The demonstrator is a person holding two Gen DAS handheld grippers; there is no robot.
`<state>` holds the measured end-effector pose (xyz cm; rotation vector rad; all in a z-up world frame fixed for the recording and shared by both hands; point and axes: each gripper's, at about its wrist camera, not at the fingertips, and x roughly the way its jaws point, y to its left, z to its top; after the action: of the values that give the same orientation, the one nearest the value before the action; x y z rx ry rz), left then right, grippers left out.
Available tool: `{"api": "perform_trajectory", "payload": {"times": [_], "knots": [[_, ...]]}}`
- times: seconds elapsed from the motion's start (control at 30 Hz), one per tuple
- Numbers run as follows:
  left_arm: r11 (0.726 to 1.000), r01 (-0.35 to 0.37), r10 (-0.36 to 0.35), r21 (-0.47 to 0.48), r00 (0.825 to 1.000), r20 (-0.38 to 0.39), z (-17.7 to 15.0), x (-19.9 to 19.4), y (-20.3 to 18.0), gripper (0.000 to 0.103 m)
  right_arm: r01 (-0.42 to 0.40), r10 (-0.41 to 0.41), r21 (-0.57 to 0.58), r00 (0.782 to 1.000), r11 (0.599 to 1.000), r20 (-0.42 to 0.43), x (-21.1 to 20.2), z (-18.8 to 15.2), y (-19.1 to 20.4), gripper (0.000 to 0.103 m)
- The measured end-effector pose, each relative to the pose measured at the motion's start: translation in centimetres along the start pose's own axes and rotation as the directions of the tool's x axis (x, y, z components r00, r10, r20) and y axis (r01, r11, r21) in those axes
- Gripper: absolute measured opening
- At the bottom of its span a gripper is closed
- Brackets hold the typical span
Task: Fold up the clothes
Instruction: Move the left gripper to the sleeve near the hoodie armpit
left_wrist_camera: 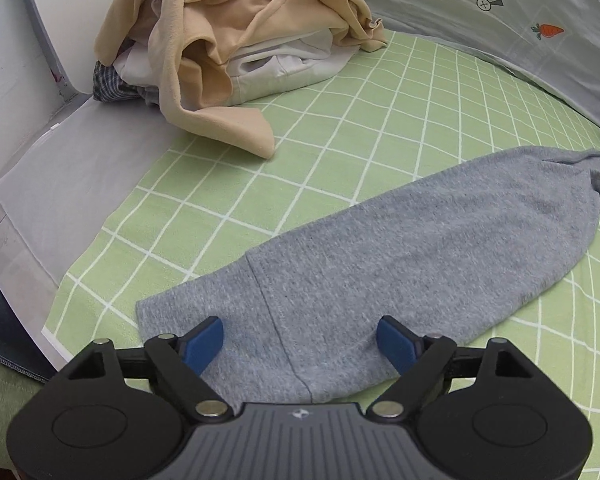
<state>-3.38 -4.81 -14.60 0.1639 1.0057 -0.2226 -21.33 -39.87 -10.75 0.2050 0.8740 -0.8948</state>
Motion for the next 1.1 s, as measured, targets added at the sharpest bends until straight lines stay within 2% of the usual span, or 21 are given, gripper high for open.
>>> {"api": "perform_trajectory", "payload": {"times": [0.13, 0.23, 0.4, 0.53, 0.57, 0.63, 0.73, 0.8, 0.83, 0.9, 0.93, 0.97, 1.1], "knots": [[1.000, 0.004, -0.004, 0.013, 1.000, 0.014, 0.2, 0.6, 1.3, 0.098, -0.095, 0.098, -0.098, 0.995, 0.991, 0.023, -0.8, 0.2, 5.6, 0.059], [1.000, -0.009, 0.009, 0.004, 1.000, 0.020, 0.9, 1.1, 2.4, 0.099, -0.130, 0.138, -0.168, 0.990, 0.977, 0.038, -0.5, 0.7, 8.8, 0.060], [1.000, -0.026, 0.026, -0.003, 0.999, 0.037, 2.4, 2.1, 4.4, 0.099, -0.107, 0.125, -0.261, 0.991, 0.959, 0.054, 2.1, 2.3, 12.7, 0.062], [0.999, -0.046, 0.047, -0.010, 0.998, 0.052, 3.4, 2.7, 5.6, 0.100, -0.009, 0.037, -0.316, 0.996, 0.949, 0.086, 3.7, 3.3, 13.5, 0.060], [0.999, -0.047, 0.048, -0.016, 0.997, 0.052, 3.6, 2.9, 5.8, 0.100, 0.015, 0.015, -0.324, 0.996, 0.946, 0.088, 4.0, 3.5, 13.5, 0.057], [0.999, -0.045, 0.047, -0.030, 0.998, 0.051, 3.9, 3.1, 6.2, 0.101, 0.043, -0.025, -0.307, 0.998, 0.951, 0.063, 4.5, 3.9, 12.5, 0.045], [0.997, -0.044, 0.047, -0.059, 0.998, 0.042, 4.1, 3.2, 6.6, 0.101, 0.047, -0.043, -0.235, 0.999, 0.971, 0.022, 4.3, 3.9, 10.1, 0.048], [0.996, -0.046, 0.048, -0.075, 0.998, 0.030, 4.1, 3.0, 6.7, 0.101, 0.007, -0.008, -0.200, 1.000, 0.980, -0.006, 3.7, 3.6, 8.9, 0.049], [0.995, -0.048, 0.050, -0.085, 0.998, 0.026, 4.1, 2.9, 6.8, 0.100, -0.030, 0.029, -0.177, 1.000, 0.984, -0.009, 3.1, 3.5, 8.4, 0.053], [0.992, -0.048, 0.051, -0.113, 0.999, 0.020, 3.9, 2.3, 7.0, 0.100, -0.089, 0.090, -0.125, 0.996, 0.988, 0.000, 1.7, 3.1, 7.4, 0.068], [0.991, -0.044, 0.046, -0.128, 0.999, 0.018, 3.7, 2.0, 7.2, 0.100, -0.099, 0.101, -0.098, 0.995, 0.990, 0.009, 1.0, 2.9, 6.9, 0.083], [0.989, -0.035, 0.038, -0.143, 0.999, 0.017, 3.5, 1.8, 7.4, 0.100, -0.102, 0.104, -0.071, 0.994, 0.992, 0.018, 0.3, 2.6, 6.5, 0.091], [0.989, -0.014, 0.016, -0.147, 1.000, 0.014, 2.7, 1.9, 7.5, 0.100, -0.113, 0.112, 0.056, 0.994, 0.992, 0.011, -0.5, 1.6, 4.4, 0.101]]}}
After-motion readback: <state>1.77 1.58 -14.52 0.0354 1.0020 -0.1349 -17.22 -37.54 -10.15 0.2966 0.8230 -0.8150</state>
